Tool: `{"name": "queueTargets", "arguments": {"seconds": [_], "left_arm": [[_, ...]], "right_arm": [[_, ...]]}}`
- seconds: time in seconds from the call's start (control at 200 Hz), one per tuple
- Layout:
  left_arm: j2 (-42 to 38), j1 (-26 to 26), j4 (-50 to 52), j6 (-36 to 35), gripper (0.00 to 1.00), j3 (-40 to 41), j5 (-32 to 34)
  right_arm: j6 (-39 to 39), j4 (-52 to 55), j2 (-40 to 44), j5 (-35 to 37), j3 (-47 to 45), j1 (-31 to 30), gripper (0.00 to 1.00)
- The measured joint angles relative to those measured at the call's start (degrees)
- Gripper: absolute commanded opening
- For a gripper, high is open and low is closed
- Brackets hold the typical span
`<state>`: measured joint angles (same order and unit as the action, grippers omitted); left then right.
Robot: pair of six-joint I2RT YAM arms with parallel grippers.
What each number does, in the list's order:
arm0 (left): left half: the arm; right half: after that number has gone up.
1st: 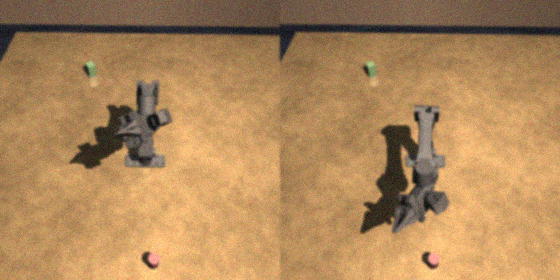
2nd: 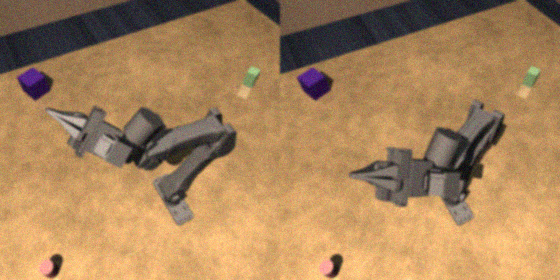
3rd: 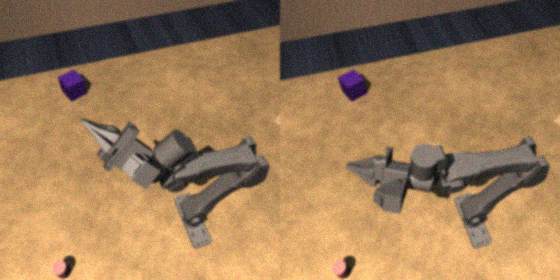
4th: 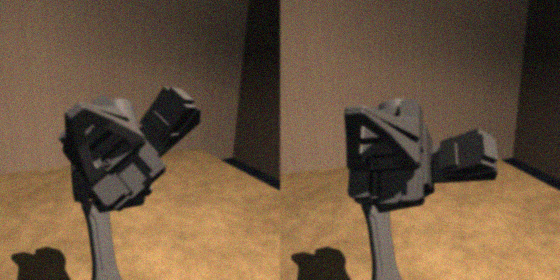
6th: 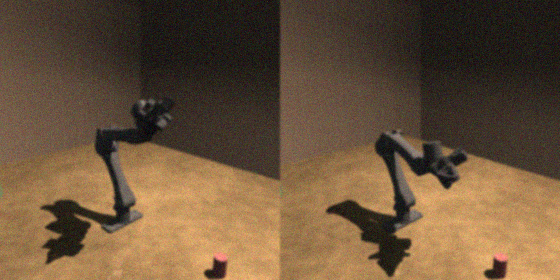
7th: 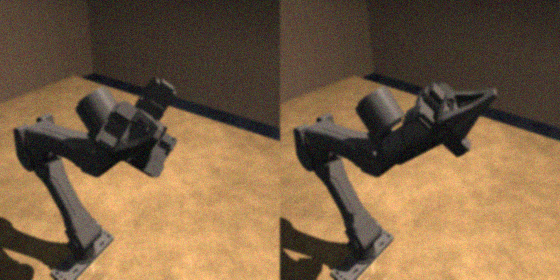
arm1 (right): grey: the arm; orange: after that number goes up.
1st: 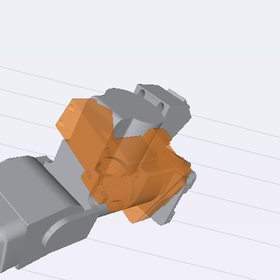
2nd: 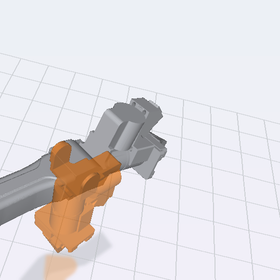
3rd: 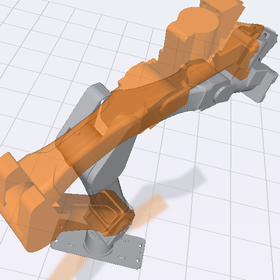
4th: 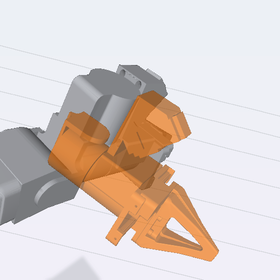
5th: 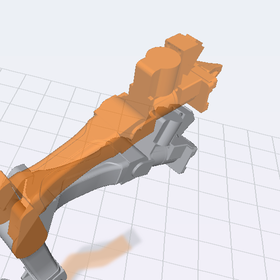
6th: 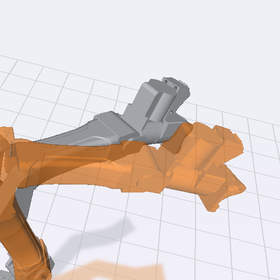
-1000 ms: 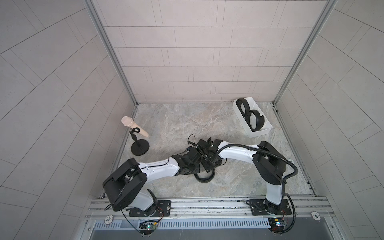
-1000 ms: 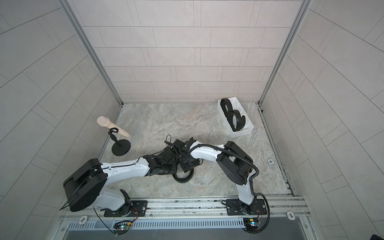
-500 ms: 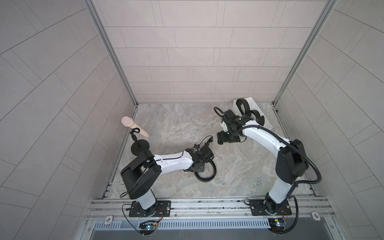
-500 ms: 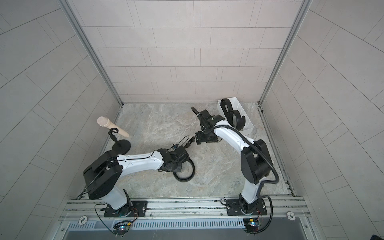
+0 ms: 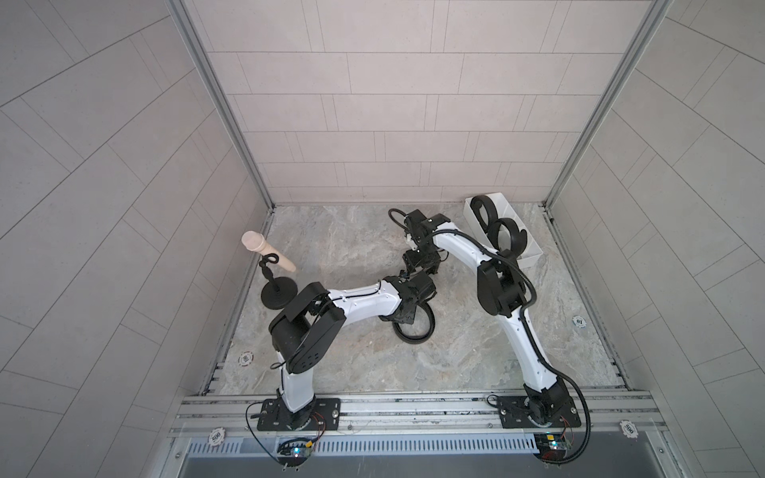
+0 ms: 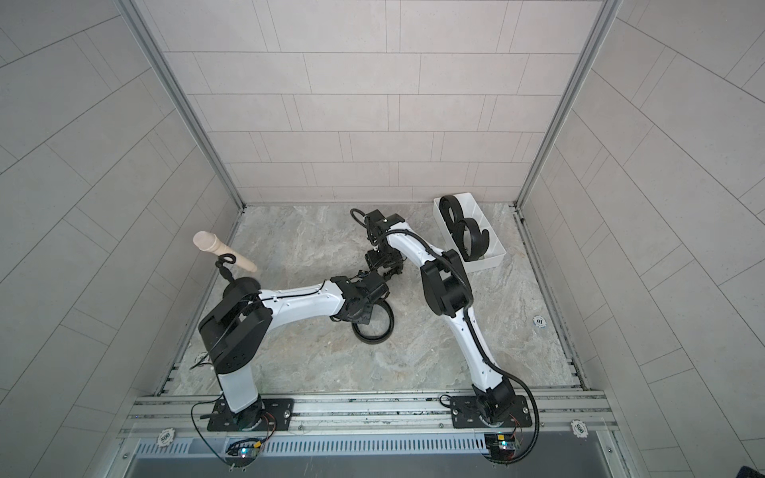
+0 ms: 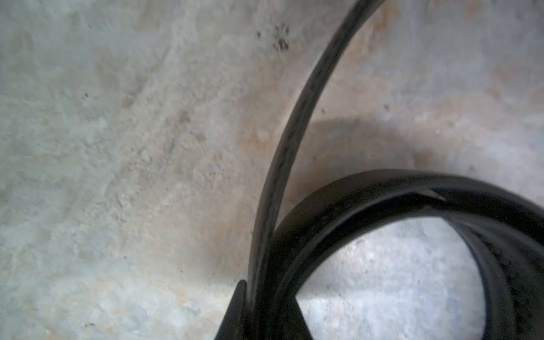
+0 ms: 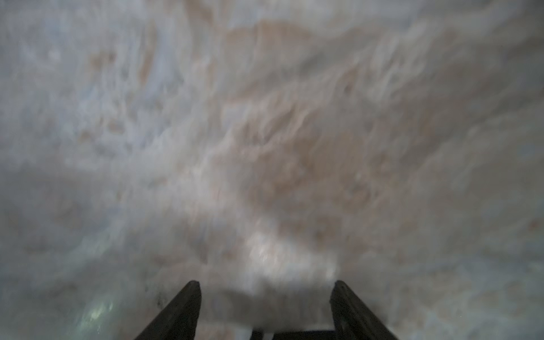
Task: Place the belts into the storage roll
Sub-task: Roll the belt at the center of the board.
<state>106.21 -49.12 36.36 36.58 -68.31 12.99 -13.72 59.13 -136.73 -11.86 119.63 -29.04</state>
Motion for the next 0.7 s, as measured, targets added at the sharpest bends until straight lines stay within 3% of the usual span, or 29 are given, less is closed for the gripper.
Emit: {"name": "queueTargets", "arguments": {"seconds": [0.145, 0.265, 0.436, 0.701], "left_arm": [[1.8, 3.0, -0.6, -5.2, 0.0, -2.3, -0.2], [2.3, 4.4, -1.0, -10.4, 0.0, -2.7, -1.2], [2.7, 5.2, -1.6, -17.0, 0.0, -3.7, -1.3], [2.6, 5.7, -5.3, -20.4, 0.0, -1.7, -1.3]], "right_arm": [[-1.2, -4.5, 12.9, -3.1, -21.0, 0.3, 0.72], [-2.4, -8.6, 18.4, -7.2, -31.4, 1.4, 0.72], [-4.7, -15.9, 21.5, -13.5, -37.9, 3.3, 0.76], [-10.5, -30.4, 27.9, -18.5, -49.1, 4.6, 0.78]]}}
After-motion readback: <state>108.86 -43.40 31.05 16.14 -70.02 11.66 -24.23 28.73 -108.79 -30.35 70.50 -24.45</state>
